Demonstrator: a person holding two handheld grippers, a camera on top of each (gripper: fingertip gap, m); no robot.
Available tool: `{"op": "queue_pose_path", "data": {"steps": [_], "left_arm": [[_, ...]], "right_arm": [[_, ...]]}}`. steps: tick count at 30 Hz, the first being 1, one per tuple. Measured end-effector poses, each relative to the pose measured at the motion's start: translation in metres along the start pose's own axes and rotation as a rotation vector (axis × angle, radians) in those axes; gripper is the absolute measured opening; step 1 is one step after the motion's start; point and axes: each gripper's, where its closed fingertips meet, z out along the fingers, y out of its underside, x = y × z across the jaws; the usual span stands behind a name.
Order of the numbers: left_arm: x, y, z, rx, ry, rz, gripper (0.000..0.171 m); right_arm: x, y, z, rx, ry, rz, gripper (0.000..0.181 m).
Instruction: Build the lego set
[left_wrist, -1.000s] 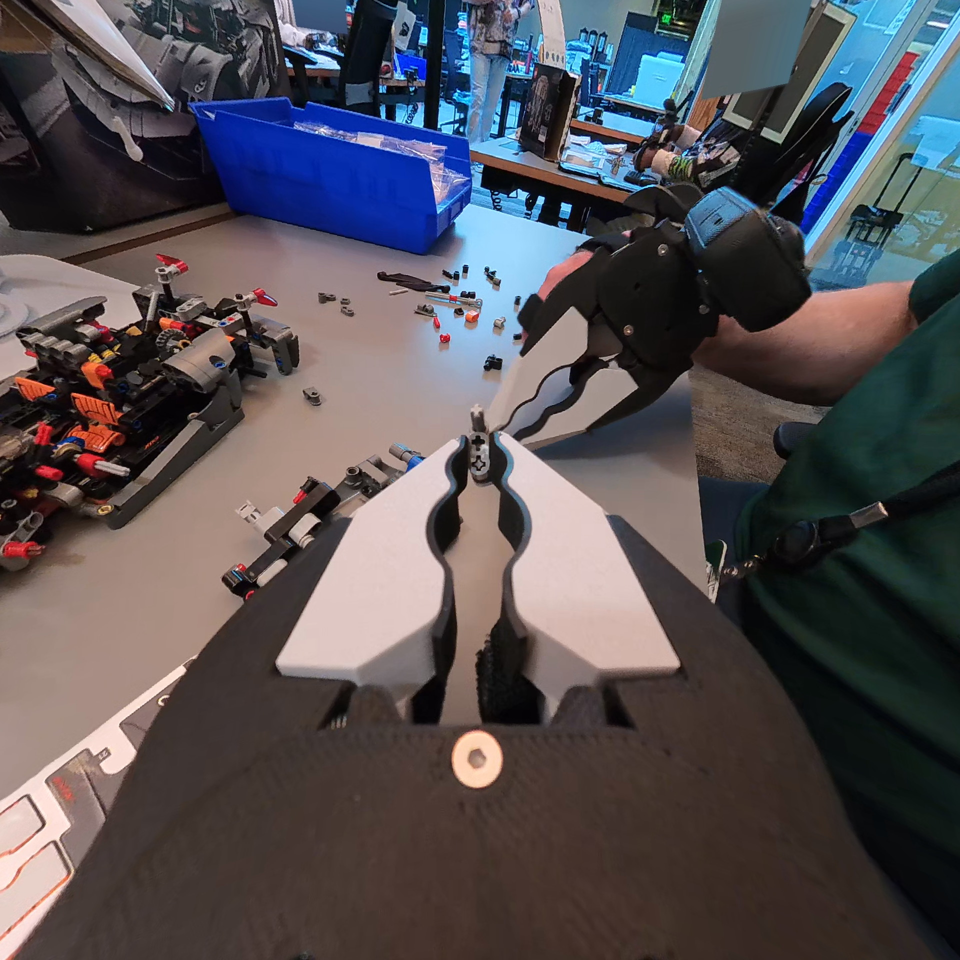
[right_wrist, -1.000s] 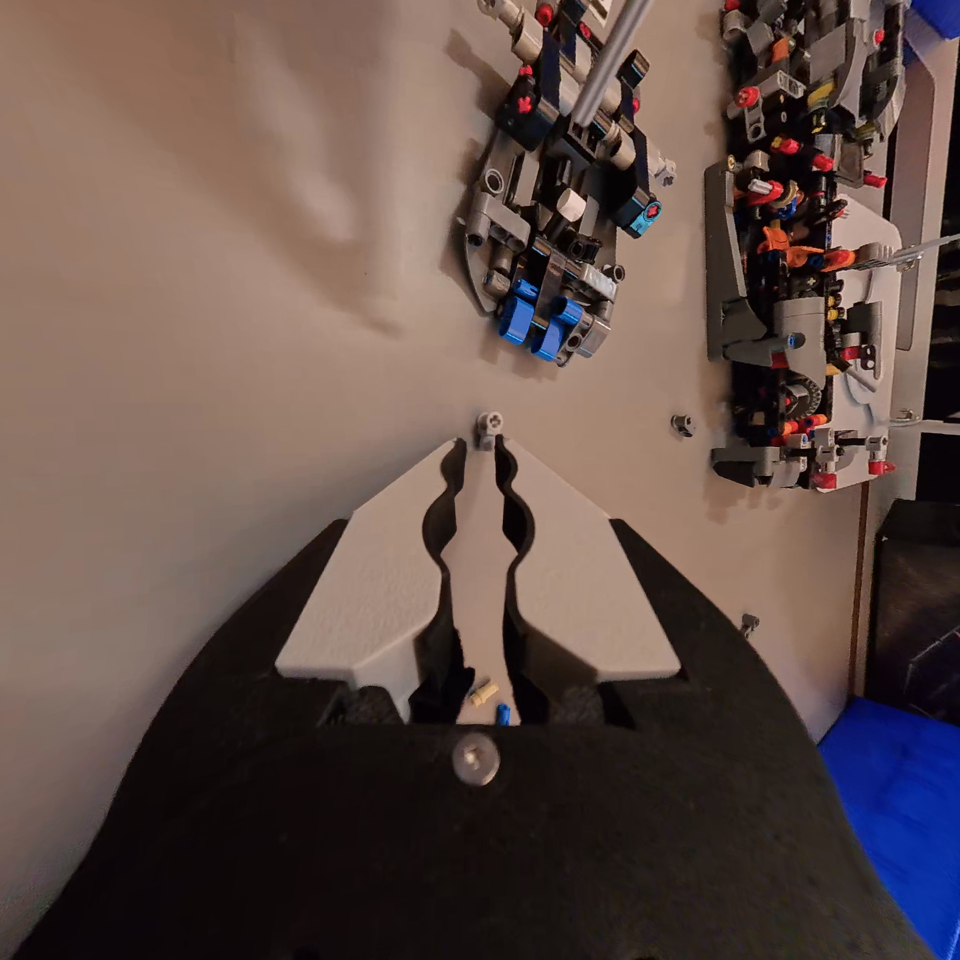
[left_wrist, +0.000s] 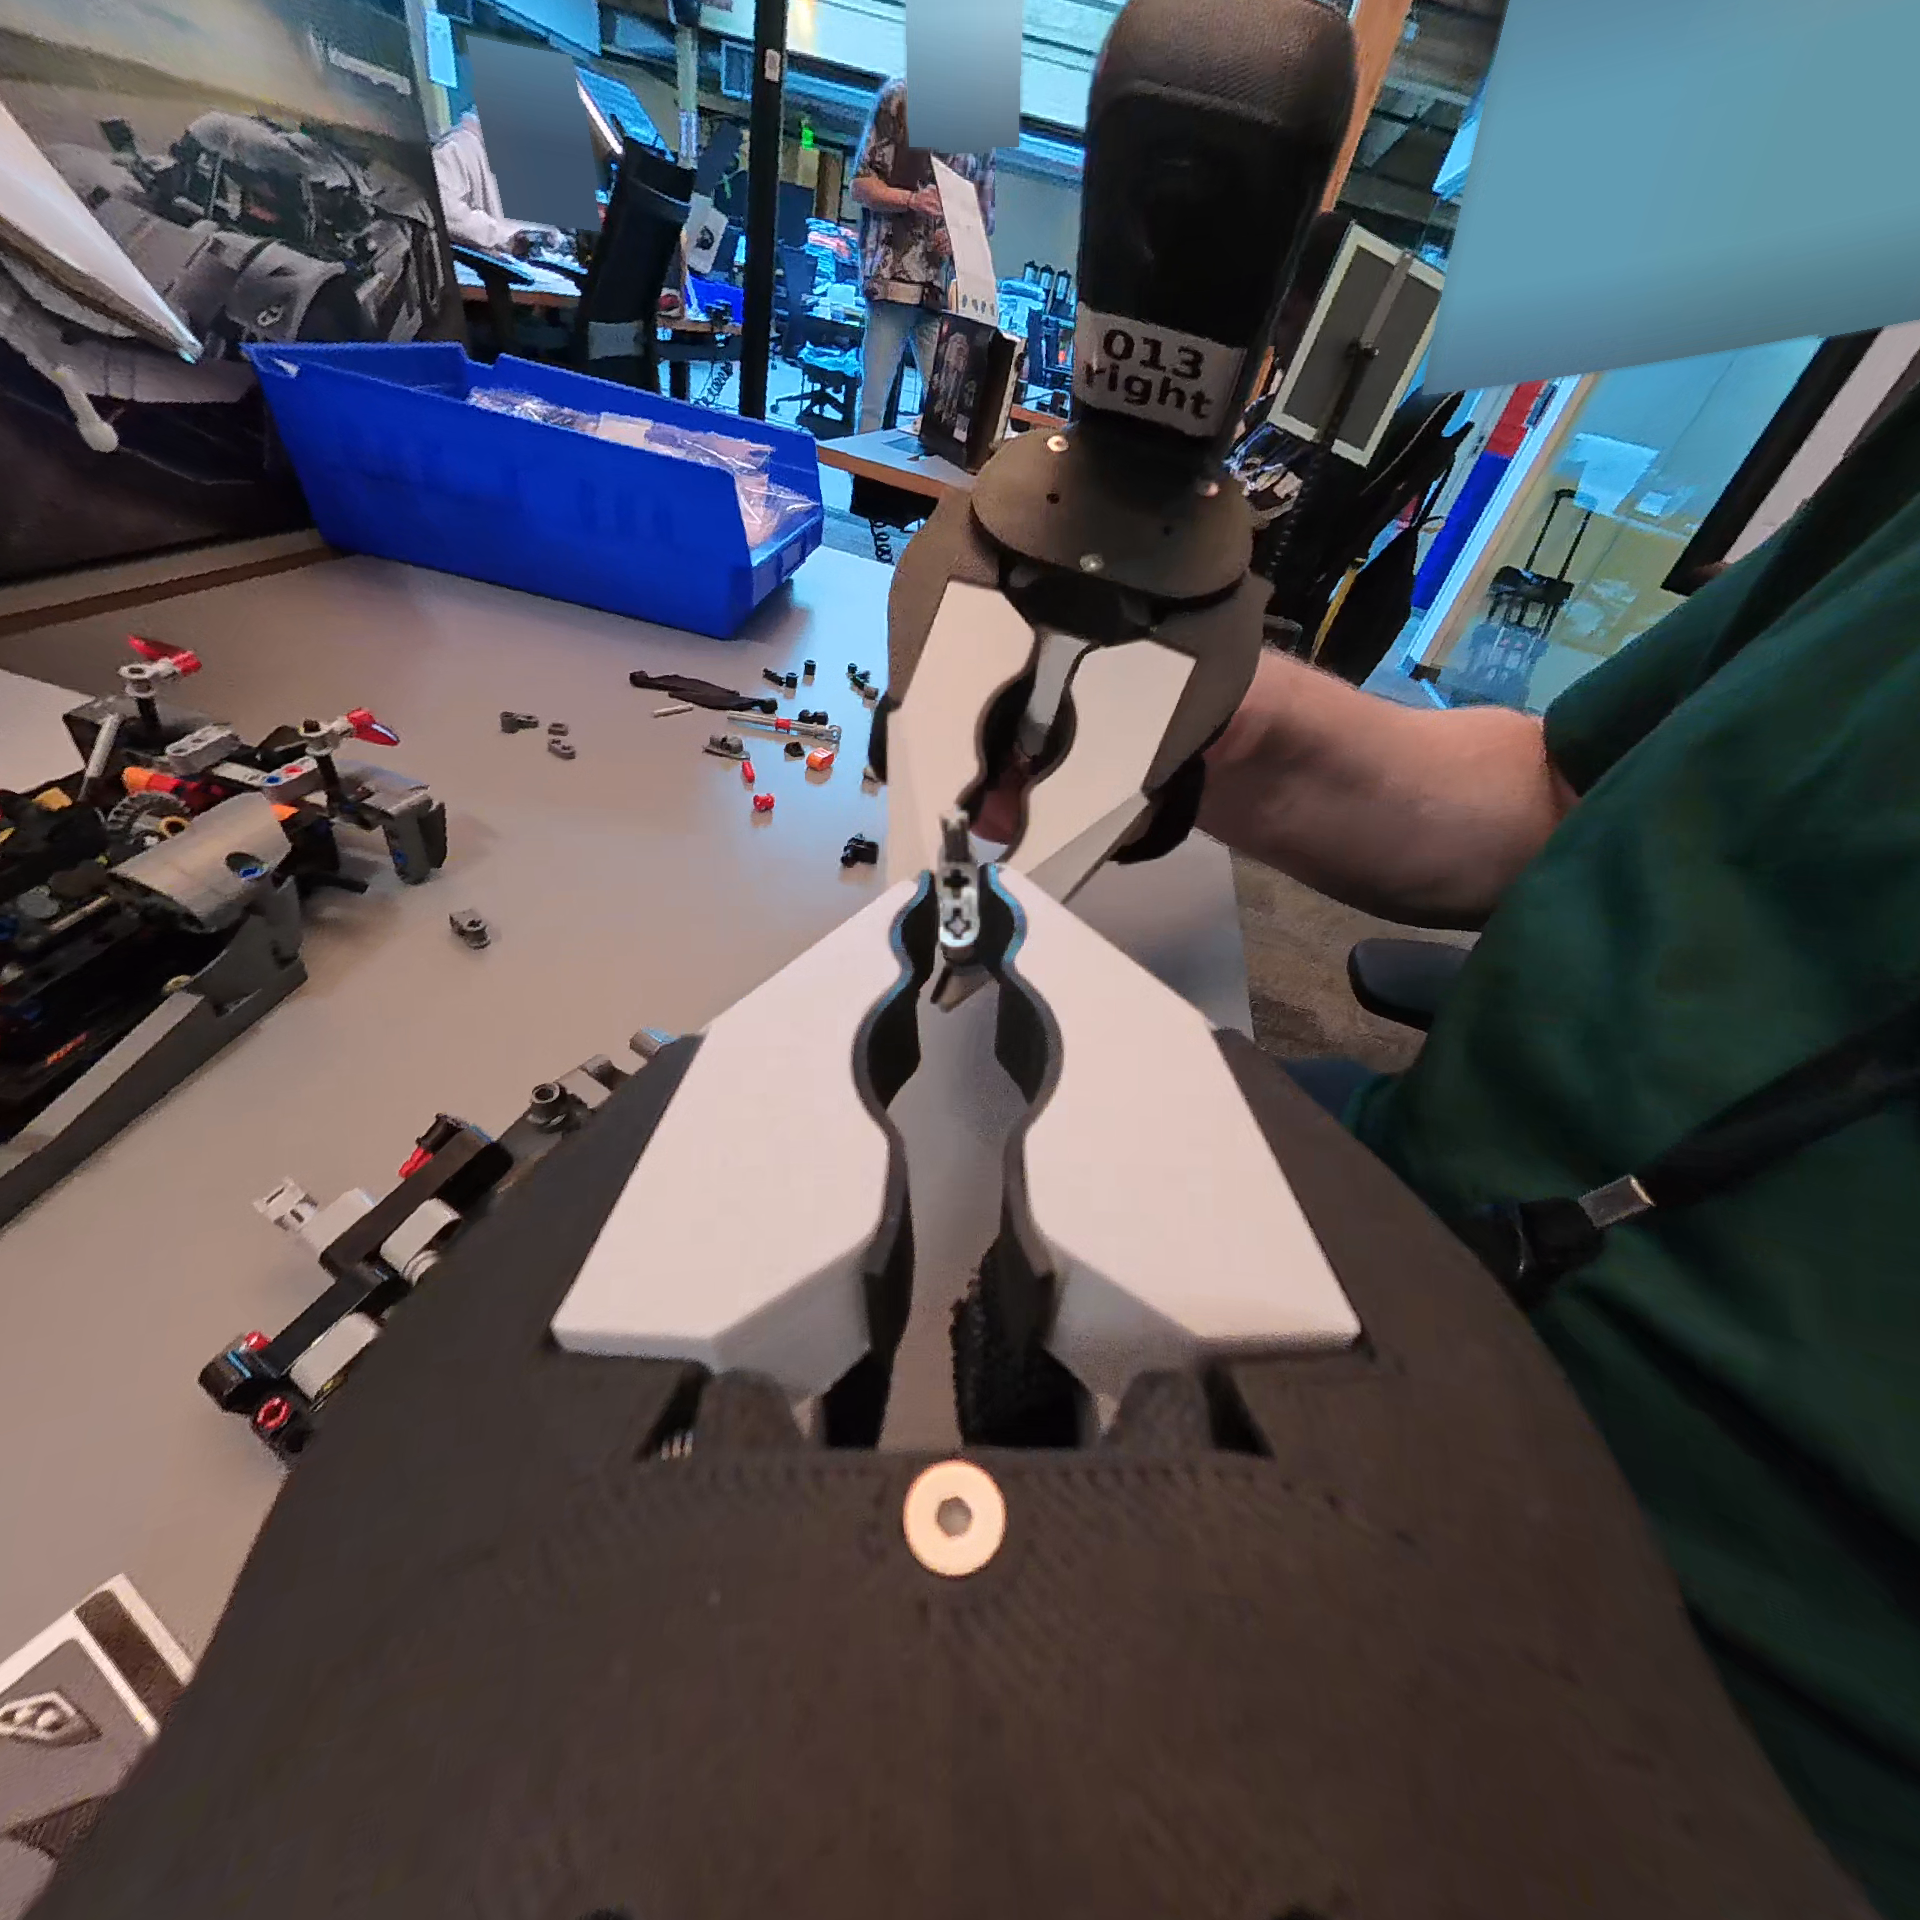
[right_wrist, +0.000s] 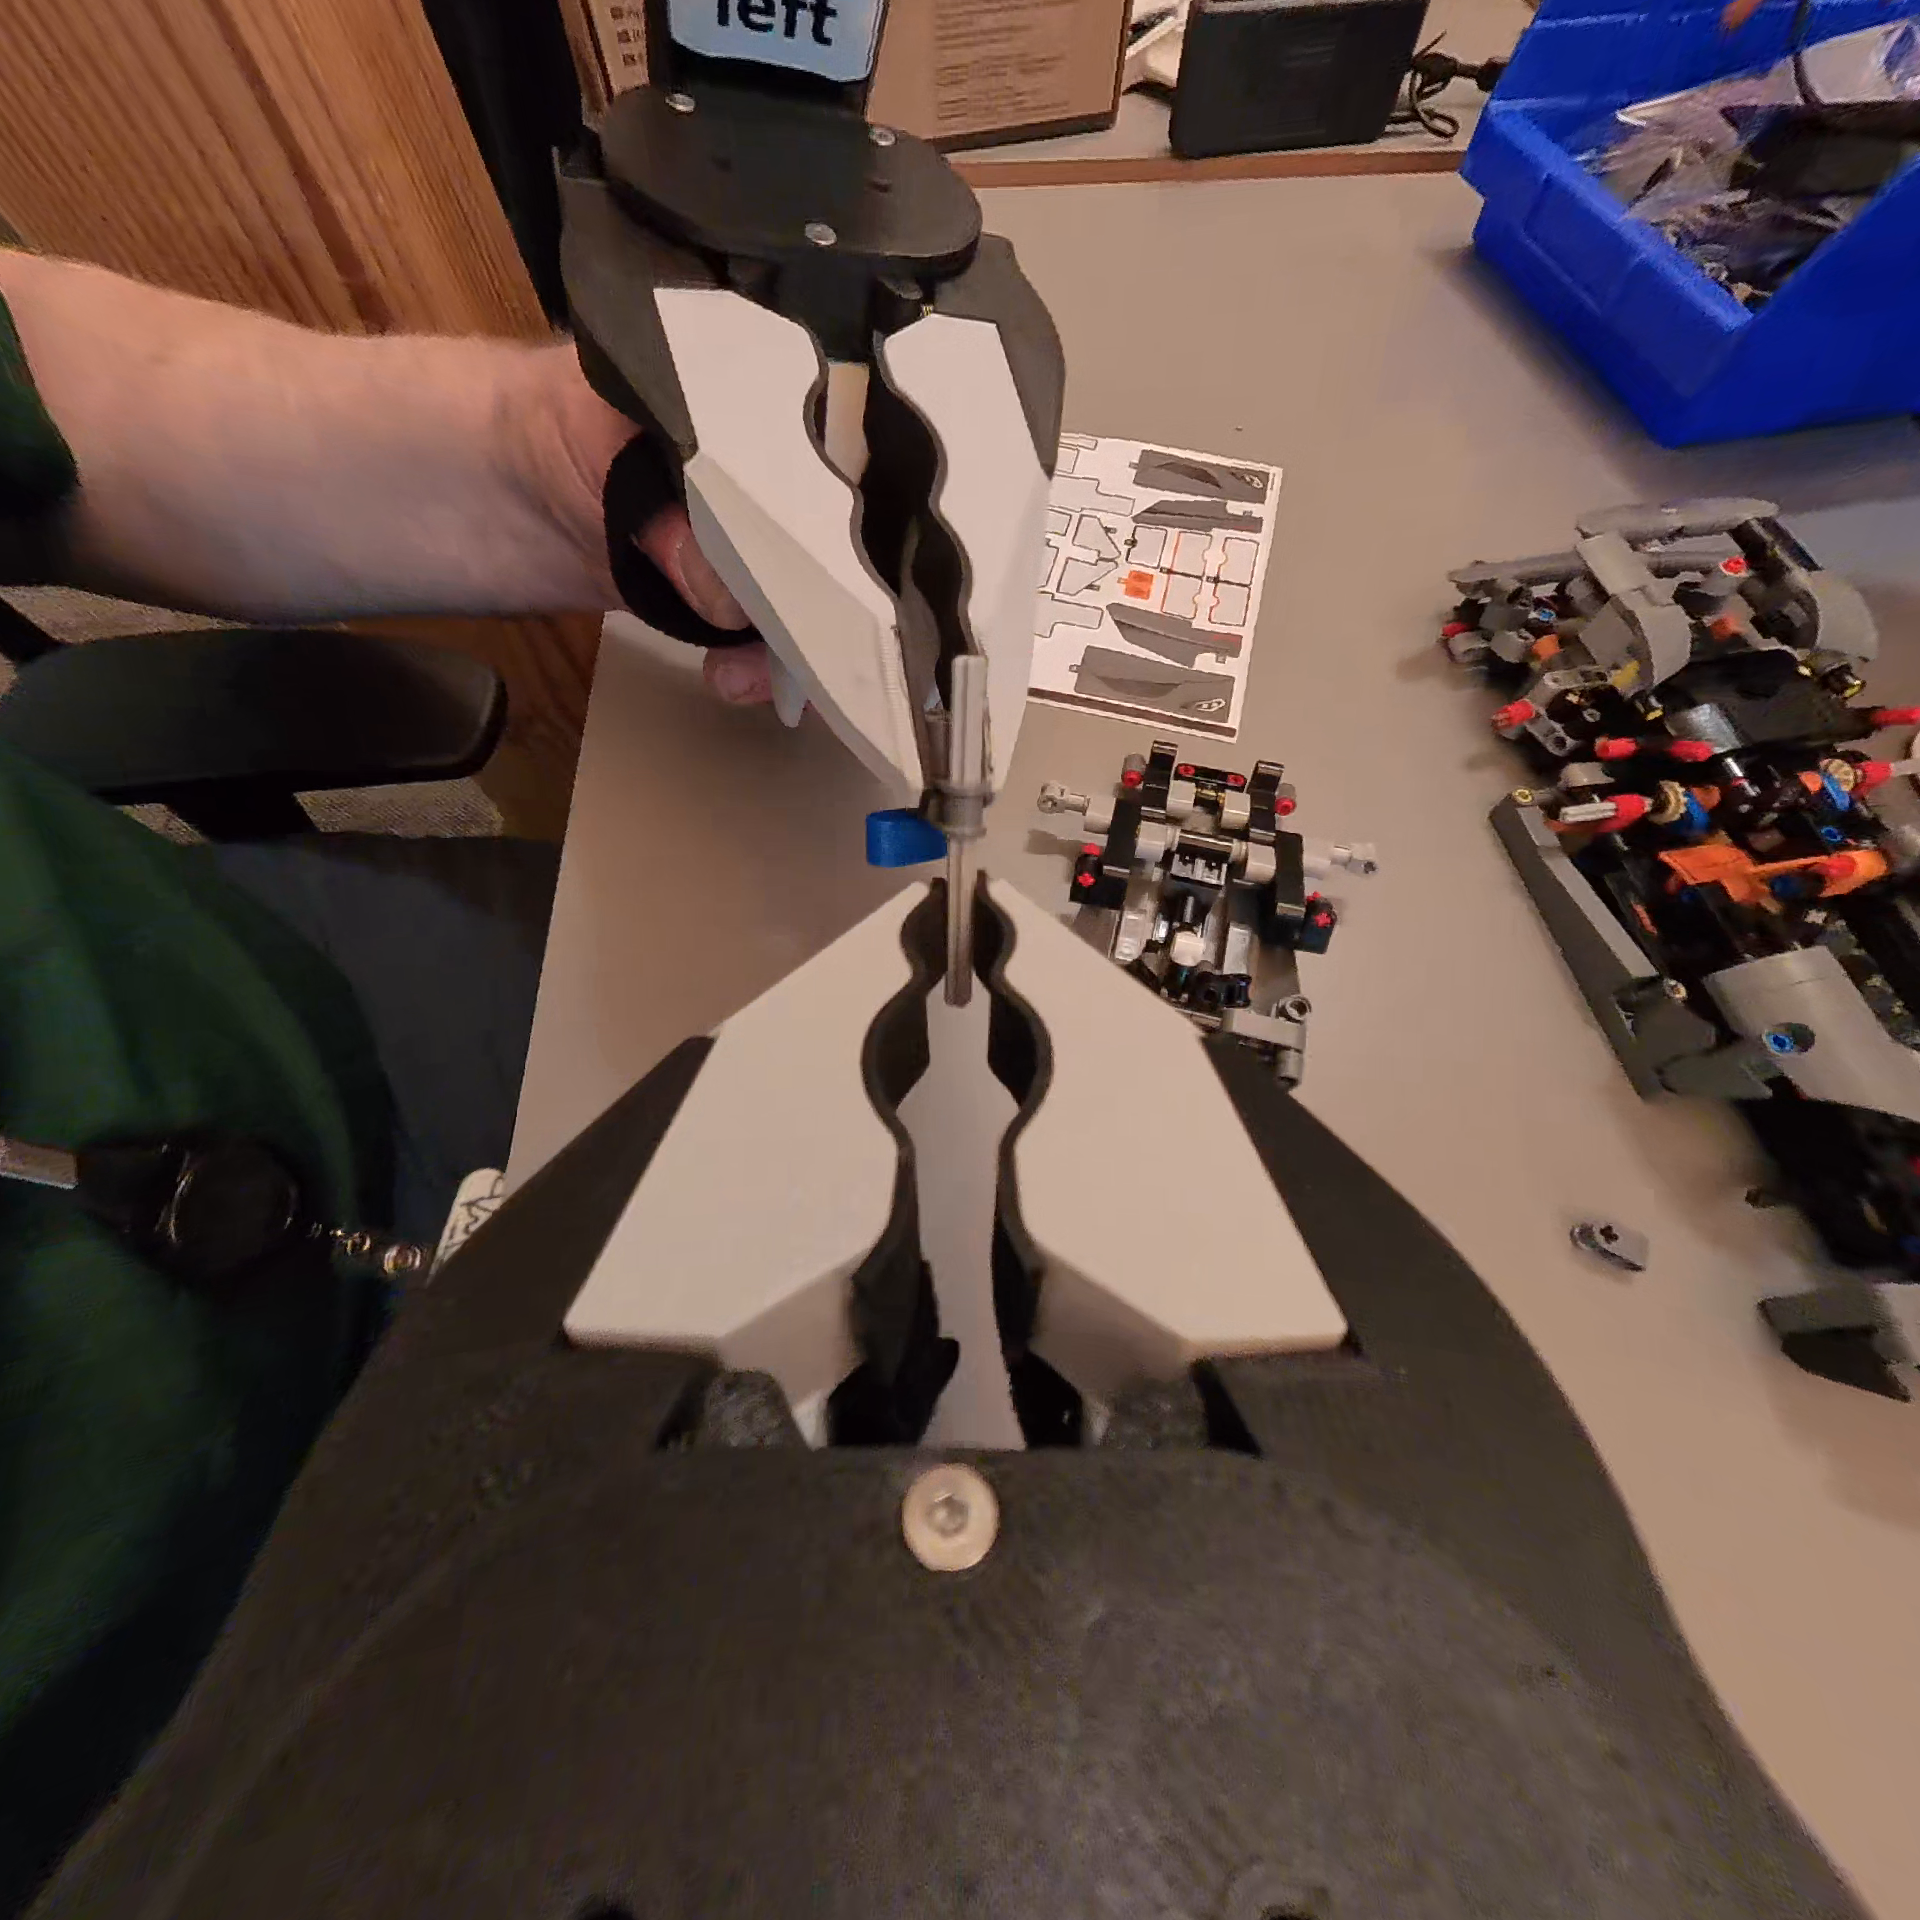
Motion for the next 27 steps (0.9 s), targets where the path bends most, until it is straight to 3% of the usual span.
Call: {"op": "queue_pose_path", "data": {"steps": [6,9,15,20,27], "left_arm": [[-0.004,-0.001,0.002,-0.001,-0.019,0.015,0.007],[-0.014,-0.009,0.000,0.033,-0.066,-0.010,0.021],[-0.017,-0.015,0.006,0.023,-0.048,-0.086,0.034],[-0.015,-0.028,0.011,0.103,0.010,-0.205,0.031],[-0.020,-0.022,0.022,0.045,-0.043,-0.241,0.030]], "right_arm": [[0.012,-0.002,-0.009,0.014,0.089,-0.019,0.001],[0.024,-0.001,-0.017,-0.030,0.226,-0.140,0.001],[0.041,-0.008,-0.034,-0.121,0.485,-0.448,0.001],[0.048,-0.012,-0.040,-0.184,0.610,-0.617,0.001],[0.050,-0.018,-0.044,-0.227,0.723,-0.782,0.000]]}}
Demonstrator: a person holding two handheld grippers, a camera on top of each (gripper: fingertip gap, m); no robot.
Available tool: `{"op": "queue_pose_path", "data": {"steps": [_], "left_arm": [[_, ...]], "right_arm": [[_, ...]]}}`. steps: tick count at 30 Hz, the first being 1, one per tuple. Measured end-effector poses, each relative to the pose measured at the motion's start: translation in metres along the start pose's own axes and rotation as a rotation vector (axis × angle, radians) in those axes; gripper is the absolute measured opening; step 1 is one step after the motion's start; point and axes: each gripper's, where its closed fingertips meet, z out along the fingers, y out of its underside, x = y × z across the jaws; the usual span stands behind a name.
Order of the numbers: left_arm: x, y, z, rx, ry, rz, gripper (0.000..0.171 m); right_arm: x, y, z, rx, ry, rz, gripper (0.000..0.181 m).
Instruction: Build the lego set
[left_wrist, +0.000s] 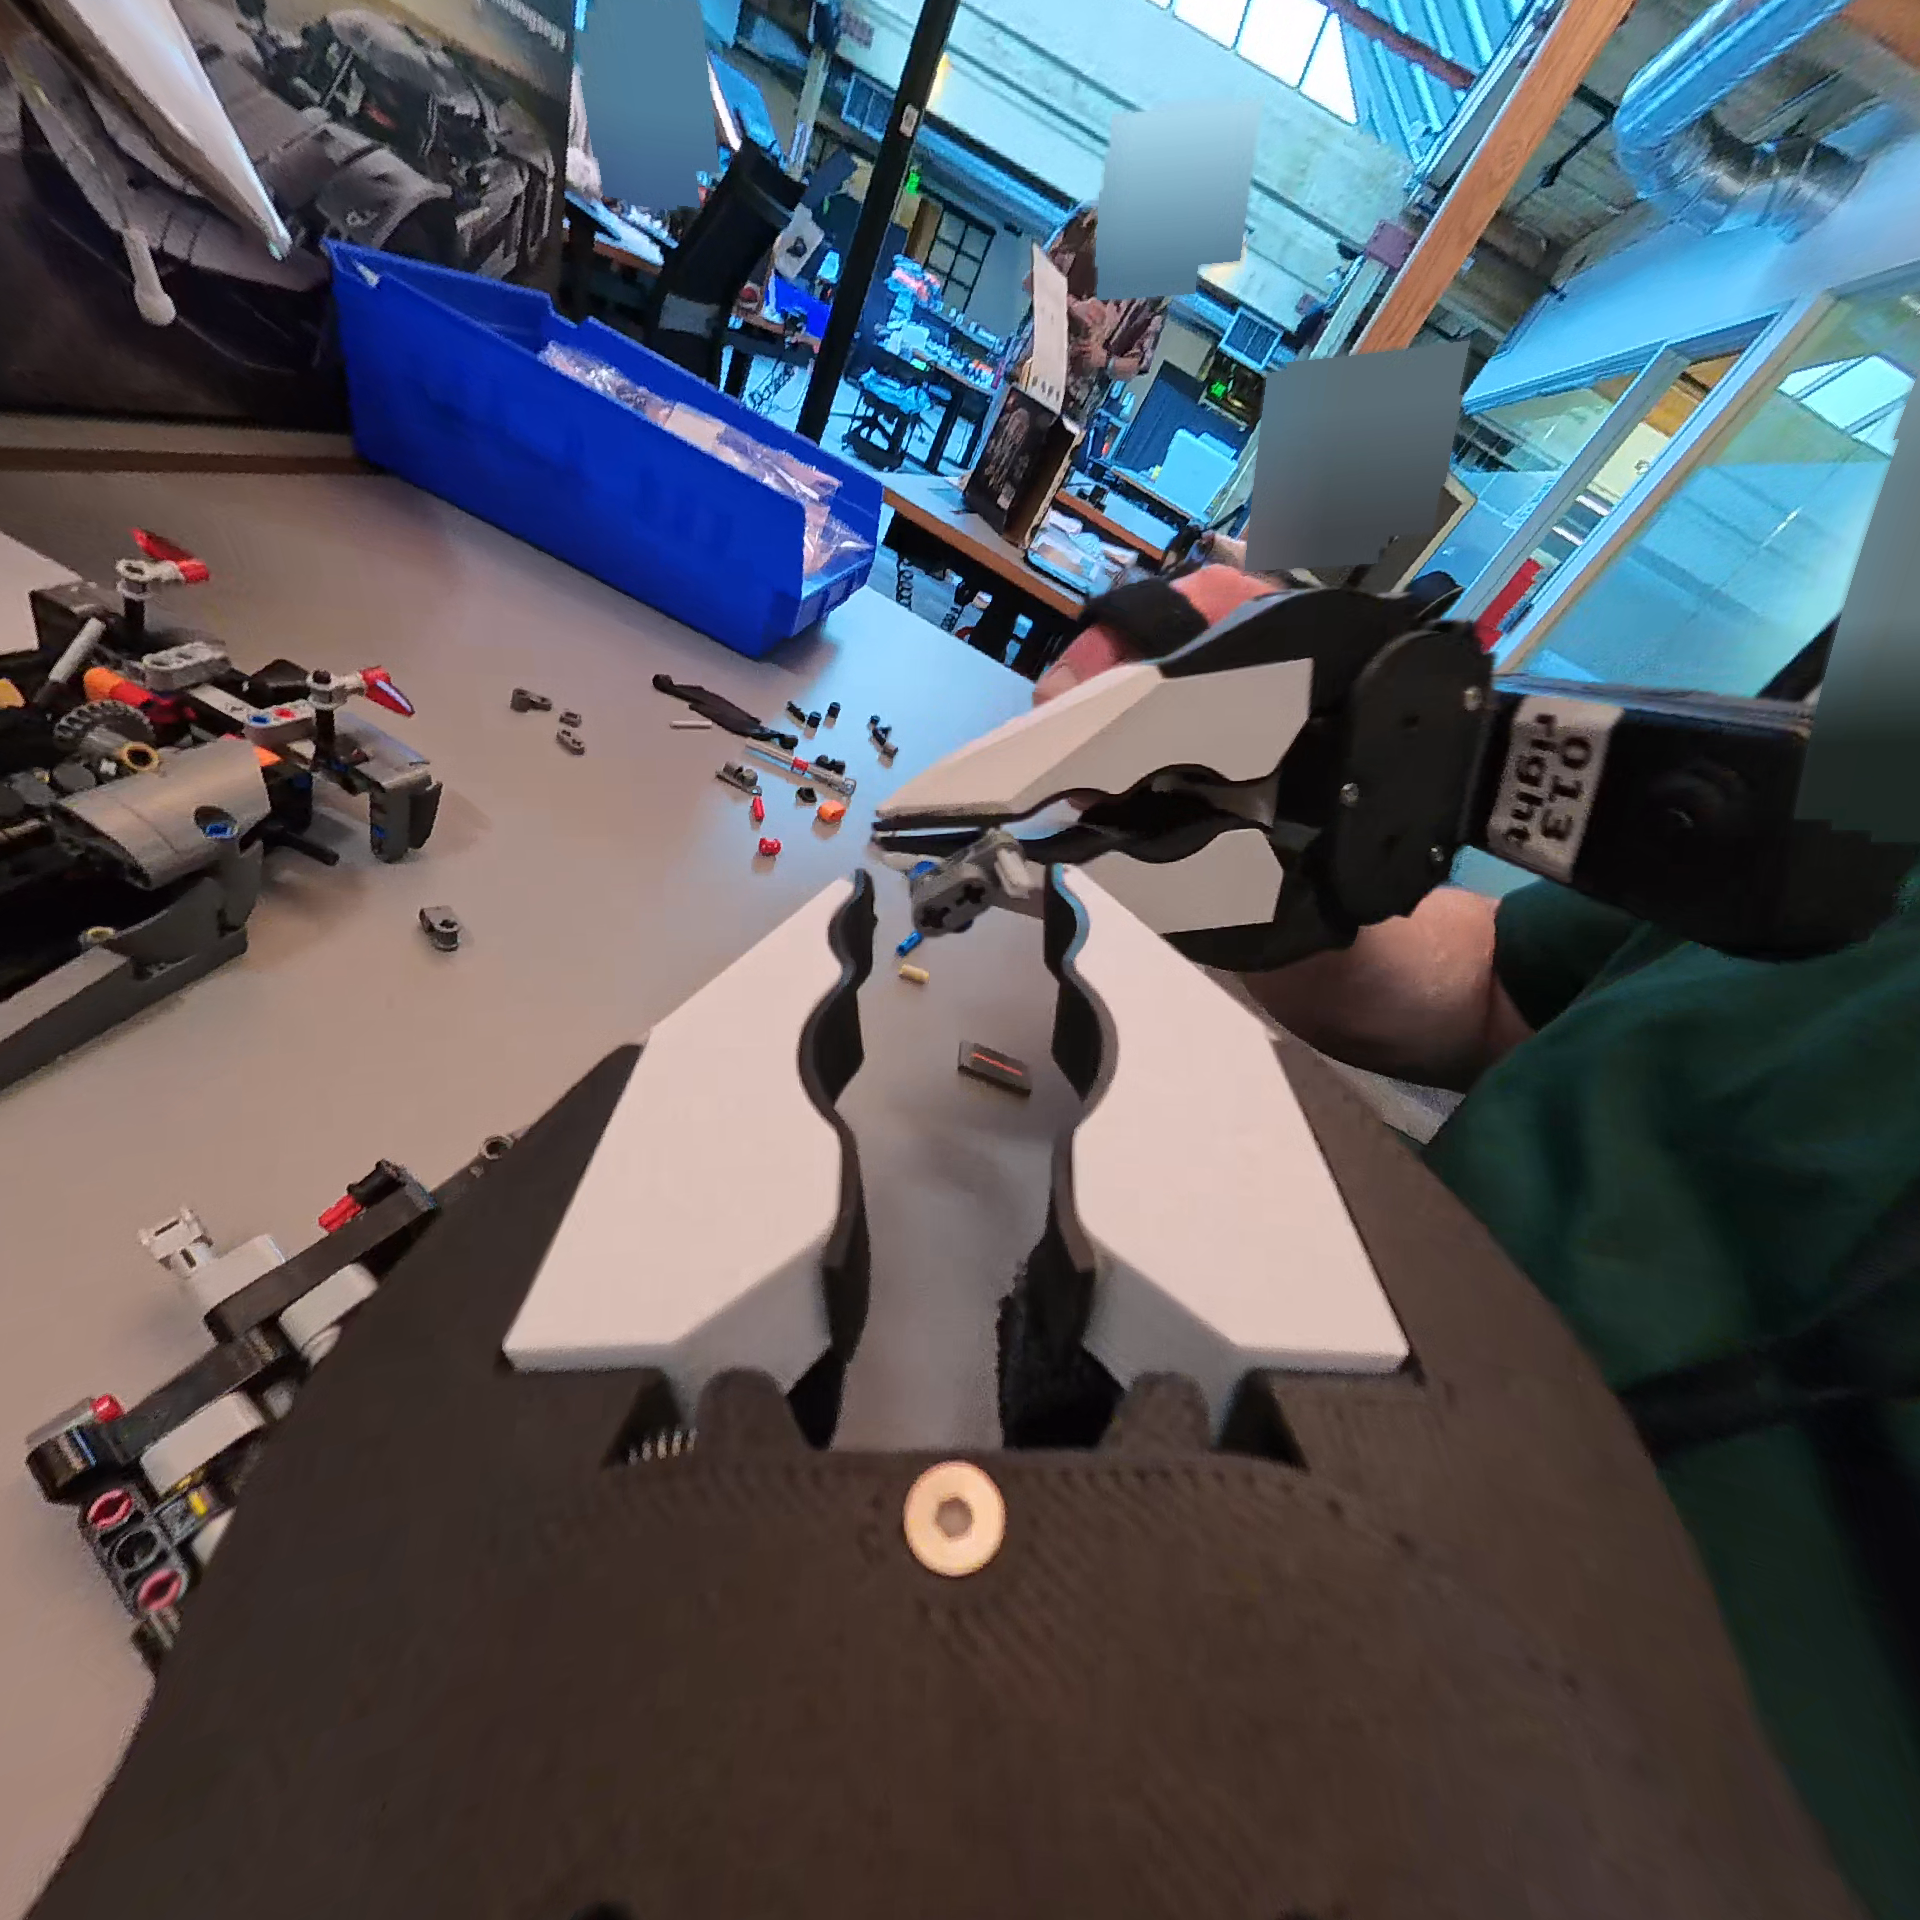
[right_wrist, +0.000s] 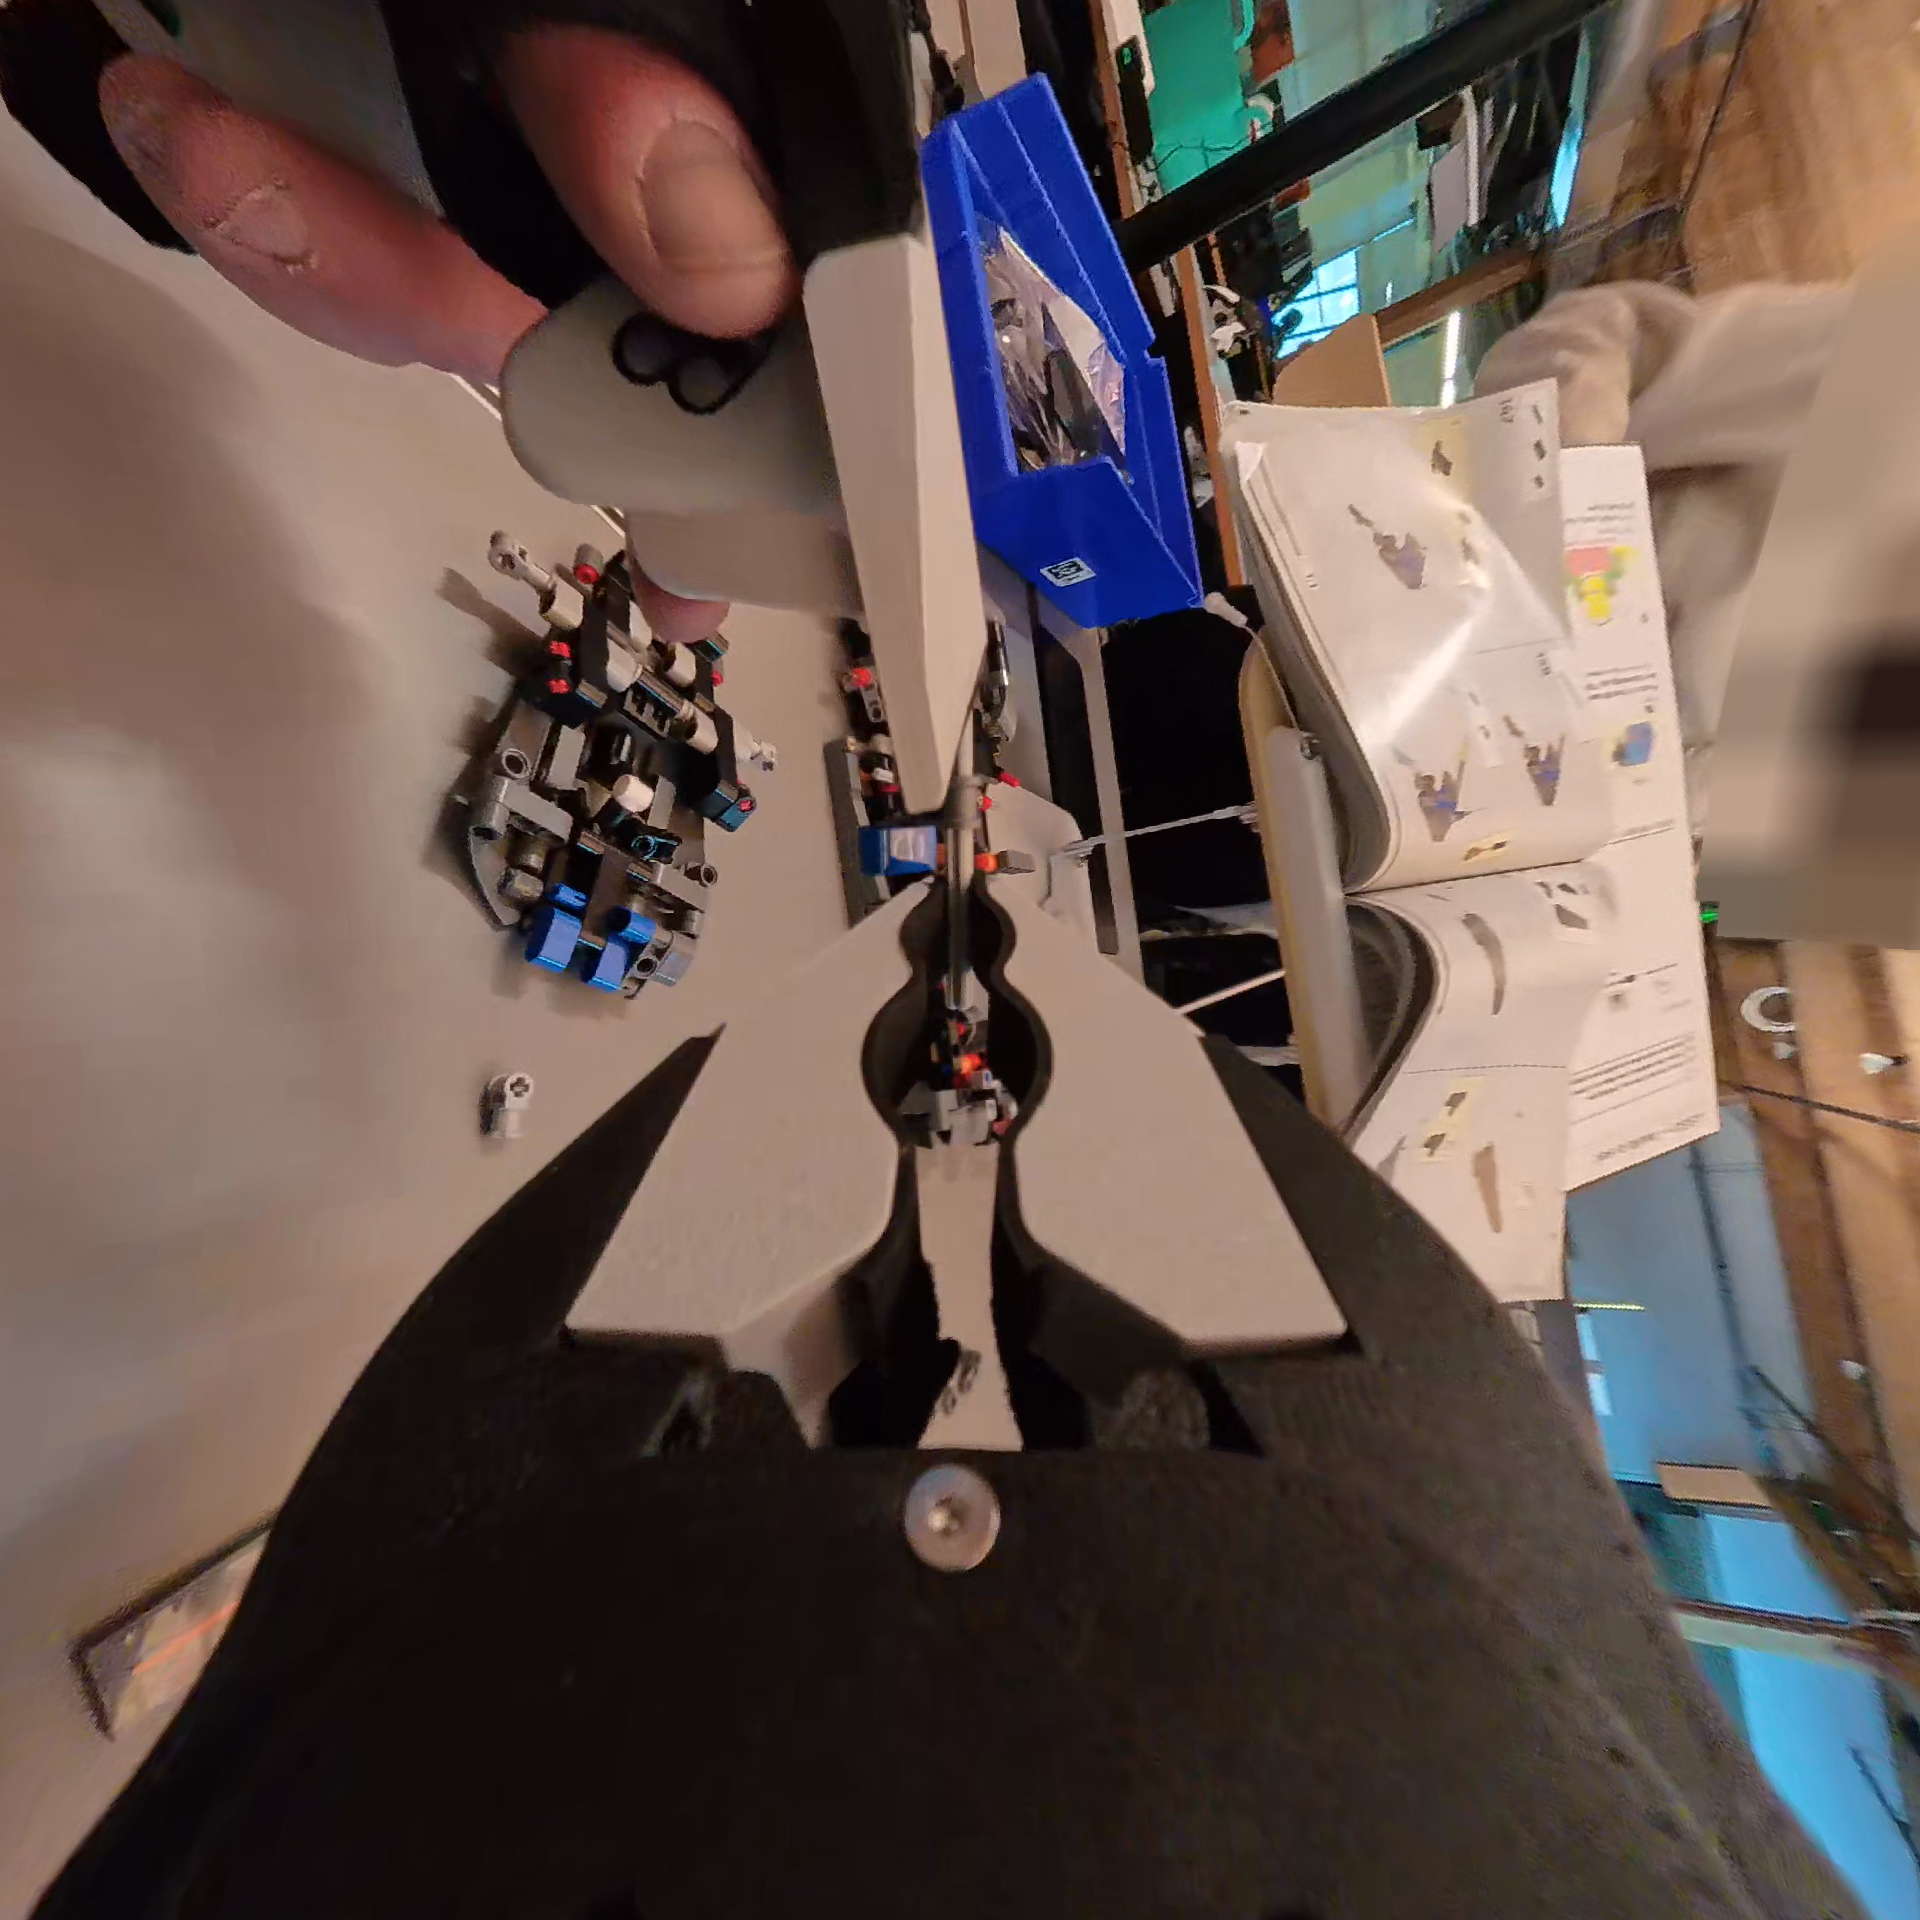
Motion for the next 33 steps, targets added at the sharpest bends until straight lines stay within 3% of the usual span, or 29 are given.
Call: {"op": "queue_pose_path", "data": {"steps": [8,12,14,19,22,24,33], "left_arm": [[0.000,0.000,0.007,-0.006,0.006,-0.042,0.020],[-0.005,-0.003,0.006,0.002,-0.051,0.032,0.020],[-0.009,-0.005,0.005,0.002,-0.093,0.076,0.020],[-0.007,-0.008,0.007,-0.010,-0.160,0.251,0.020],[-0.004,-0.006,0.010,-0.039,-0.192,0.368,0.020],[-0.002,-0.005,0.012,-0.060,-0.206,0.432,0.020],[-0.004,-0.015,0.010,-0.027,-0.215,0.392,0.021]], "right_arm": [[0.000,0.001,0.001,0.004,0.023,-0.007,0.001],[0.002,0.009,0.004,-0.005,-0.025,0.128,0.035],[0.002,0.019,0.007,-0.029,-0.051,0.181,0.039],[-0.009,0.015,0.009,0.020,-0.197,0.370,0.035],[-0.012,0.008,0.008,0.073,-0.281,0.478,0.017],[-0.012,0.010,0.009,0.057,-0.281,0.469,0.000],[0.006,0.013,0.009,0.041,-0.153,0.357,0.000]]}}
